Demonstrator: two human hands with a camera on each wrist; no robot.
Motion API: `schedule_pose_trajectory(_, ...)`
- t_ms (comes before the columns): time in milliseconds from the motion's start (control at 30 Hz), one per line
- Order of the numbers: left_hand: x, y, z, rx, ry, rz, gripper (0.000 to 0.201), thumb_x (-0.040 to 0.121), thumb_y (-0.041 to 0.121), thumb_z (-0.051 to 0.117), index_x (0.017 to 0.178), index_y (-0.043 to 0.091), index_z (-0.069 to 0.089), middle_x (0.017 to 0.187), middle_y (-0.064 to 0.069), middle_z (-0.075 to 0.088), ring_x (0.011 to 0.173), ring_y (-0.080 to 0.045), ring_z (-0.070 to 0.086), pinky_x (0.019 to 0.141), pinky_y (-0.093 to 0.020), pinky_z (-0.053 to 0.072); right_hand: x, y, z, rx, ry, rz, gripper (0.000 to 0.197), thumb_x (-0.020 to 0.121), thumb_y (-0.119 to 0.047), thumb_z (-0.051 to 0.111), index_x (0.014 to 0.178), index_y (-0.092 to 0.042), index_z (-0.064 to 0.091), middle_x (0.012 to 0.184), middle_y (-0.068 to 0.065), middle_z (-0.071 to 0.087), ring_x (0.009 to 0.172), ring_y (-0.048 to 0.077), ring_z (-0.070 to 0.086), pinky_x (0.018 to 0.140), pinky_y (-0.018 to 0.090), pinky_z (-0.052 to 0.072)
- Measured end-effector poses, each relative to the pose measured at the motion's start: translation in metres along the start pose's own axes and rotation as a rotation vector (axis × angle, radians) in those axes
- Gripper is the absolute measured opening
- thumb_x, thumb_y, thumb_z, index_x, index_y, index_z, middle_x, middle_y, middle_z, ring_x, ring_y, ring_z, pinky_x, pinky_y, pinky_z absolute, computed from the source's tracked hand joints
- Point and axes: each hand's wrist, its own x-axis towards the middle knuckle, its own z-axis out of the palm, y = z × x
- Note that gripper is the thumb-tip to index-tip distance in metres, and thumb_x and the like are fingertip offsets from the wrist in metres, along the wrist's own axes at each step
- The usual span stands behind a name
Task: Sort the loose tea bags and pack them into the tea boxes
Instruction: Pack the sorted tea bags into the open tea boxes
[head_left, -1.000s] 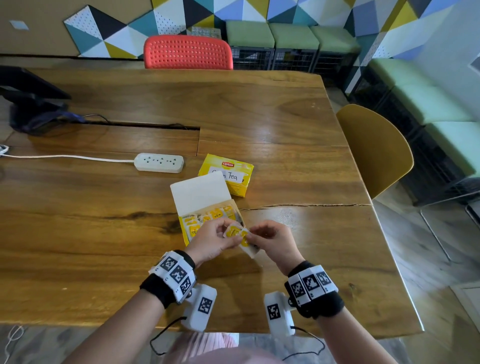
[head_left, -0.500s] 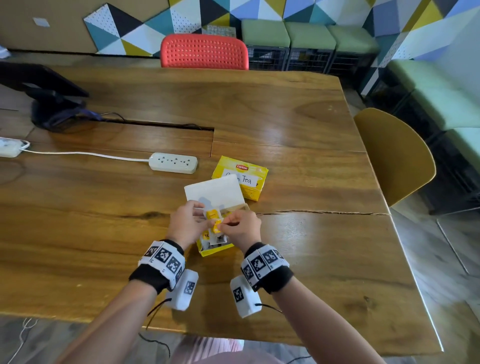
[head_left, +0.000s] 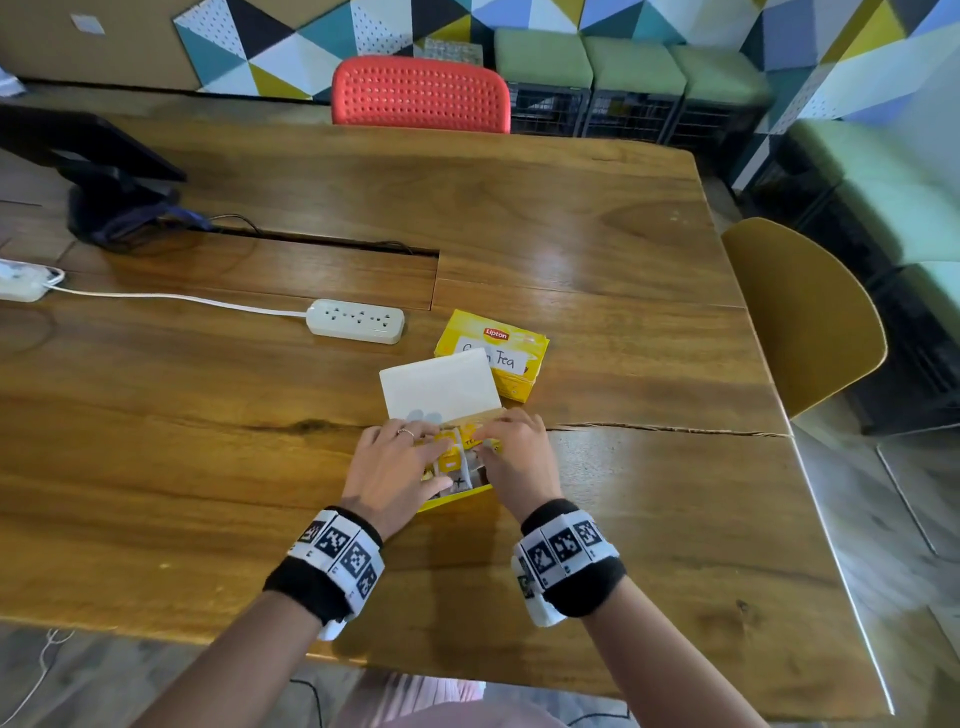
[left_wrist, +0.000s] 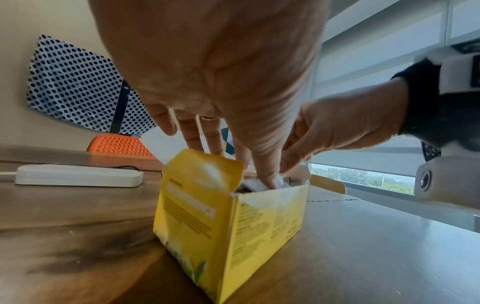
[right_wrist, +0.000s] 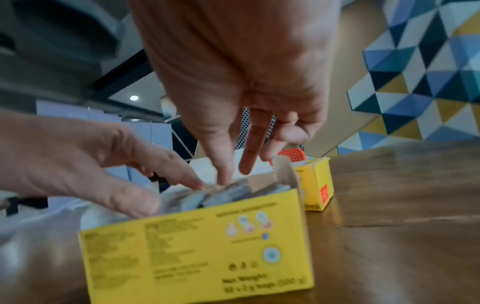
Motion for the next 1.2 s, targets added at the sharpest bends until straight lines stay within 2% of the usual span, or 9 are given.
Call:
schedule_pose_trajectory(133, -0.003, 0.003, 0.006, 0.059, 0.016, 0.037, 0.036, 0.067, 0.053, 0.077, 0.100, 0.040, 0.071, 0.109, 0.009, 0.068, 0.101, -0.021, 0.060, 0.080, -0.039, 0.046, -0.005, 0.012, -0.001, -0.246, -0.079, -0.123, 0.012, 0.086, -0.026, 0.066, 0.092, -0.026, 0.076, 0.112, -0.010, 0.063, 0.107, 0.024, 0.043, 0.082, 0.038, 0.038)
schedule_pose_trajectory(233, -0.002, 0.006, 0.007, 0.058, 0.045, 0.008, 0.032, 0.069, 0.050, 0.079, 0.098, 0.038, 0.073, 0.106, 0.008, 0.069, 0.099, -0.022, 0.061, 0.081, -0.038, 0.046, -0.008, 0.013, 0.001, -0.306, 0.023, -0.178, 0.005, 0.075, -0.025, 0.076, 0.075, -0.030, 0.077, 0.099, -0.011, 0.067, 0.097, 0.026, 0.051, 0.071, 0.035, 0.030)
schedule_pose_trajectory(400, -0.003, 0.008, 0.005, 0.019, 0.041, -0.047, 0.033, 0.068, 0.050, 0.079, 0.097, 0.035, 0.075, 0.104, 0.008, 0.070, 0.098, -0.022, 0.062, 0.081, -0.039, 0.047, -0.006, 0.013, 0.001, -0.334, 0.034, -0.194, 0.013, 0.067, -0.023, 0.082, 0.077, -0.030, 0.077, 0.094, -0.010, 0.067, 0.093, 0.025, 0.054, 0.069, 0.036, 0.031)
schedule_pose_trajectory(467, -0.003, 0.008, 0.005, -0.008, 0.044, -0.049, 0.036, 0.070, 0.049, 0.077, 0.104, 0.035, 0.073, 0.109, 0.007, 0.068, 0.103, -0.023, 0.060, 0.085, -0.040, 0.046, -0.004, 0.013, 0.000, -0.347, 0.020, -0.211, 0.022, 0.062, -0.020, 0.084, 0.078, -0.032, 0.076, 0.089, -0.007, 0.067, 0.088, 0.026, 0.057, 0.067, 0.035, 0.030)
schedule_pose_trajectory(600, -0.002, 0.010, 0.006, -0.037, 0.024, -0.035, 0.040, 0.084, 0.050, 0.063, 0.122, 0.037, 0.064, 0.127, 0.009, 0.059, 0.121, -0.021, 0.048, 0.102, -0.041, 0.032, -0.001, 0.011, -0.010, -0.386, -0.094, -0.268, 0.016, 0.088, -0.028, 0.065, 0.099, -0.032, 0.074, 0.114, -0.005, 0.062, 0.110, 0.025, 0.046, 0.079, 0.038, 0.027)
schedule_pose_trajectory(700, -0.002, 0.009, 0.009, -0.082, 0.018, -0.055, 0.039, 0.089, 0.052, 0.055, 0.126, 0.039, 0.059, 0.134, 0.012, 0.053, 0.128, -0.016, 0.040, 0.109, -0.038, 0.020, 0.000, 0.015, -0.013, -0.388, -0.130, -0.290, 0.018, 0.092, -0.034, 0.058, 0.102, -0.034, 0.073, 0.117, -0.008, 0.059, 0.112, 0.021, 0.042, 0.078, 0.035, 0.024)
schedule_pose_trajectory(933, -0.001, 0.010, 0.007, -0.107, -0.031, -0.097, 0.040, 0.090, 0.052, 0.053, 0.128, 0.040, 0.057, 0.137, 0.013, 0.049, 0.133, -0.013, 0.035, 0.117, -0.041, 0.011, -0.014, 0.032, -0.009, -0.295, 0.056, -0.358, 0.013, 0.067, -0.021, 0.083, 0.066, -0.029, 0.072, 0.080, -0.008, 0.061, 0.080, 0.023, 0.055, 0.062, 0.036, 0.039)
schedule_pose_trajectory(1067, 0.001, 0.011, 0.009, -0.108, -0.056, -0.102, 0.039, 0.091, 0.052, 0.051, 0.128, 0.039, 0.057, 0.137, 0.013, 0.049, 0.134, -0.013, 0.033, 0.119, -0.043, 0.008, -0.020, 0.042, -0.006, -0.279, 0.048, -0.387, 0.014, 0.064, -0.031, 0.086, 0.071, -0.035, 0.074, 0.077, -0.012, 0.062, 0.076, 0.020, 0.058, 0.063, 0.032, 0.031)
schedule_pose_trajectory(1200, 0.001, 0.010, 0.006, -0.181, 0.008, -0.072, 0.037, 0.089, 0.047, 0.057, 0.125, 0.038, 0.061, 0.133, 0.013, 0.053, 0.131, -0.013, 0.037, 0.119, -0.046, 0.008, -0.020, 0.041, -0.007, -0.290, 0.061, -0.407, 0.011, 0.074, -0.037, 0.072, 0.083, -0.031, 0.075, 0.084, -0.010, 0.066, 0.084, 0.020, 0.059, 0.069, 0.033, 0.029)
